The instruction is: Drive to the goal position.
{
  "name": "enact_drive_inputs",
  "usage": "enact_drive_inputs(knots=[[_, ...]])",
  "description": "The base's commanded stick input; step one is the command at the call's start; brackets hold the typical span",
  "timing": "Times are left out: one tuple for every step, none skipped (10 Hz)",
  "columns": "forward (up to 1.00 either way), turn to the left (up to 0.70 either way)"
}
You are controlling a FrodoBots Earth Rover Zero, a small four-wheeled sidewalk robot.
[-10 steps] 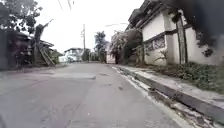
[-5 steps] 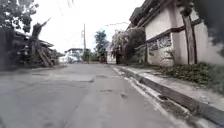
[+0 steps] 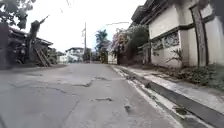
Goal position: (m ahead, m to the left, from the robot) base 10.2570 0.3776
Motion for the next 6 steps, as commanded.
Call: enact_drive_inputs(knots=[[1.00,0.00],[1.00,0.00],[1.00,0.00],[1.00,0.00],[1.00,0.00],[1.00,0.00]])
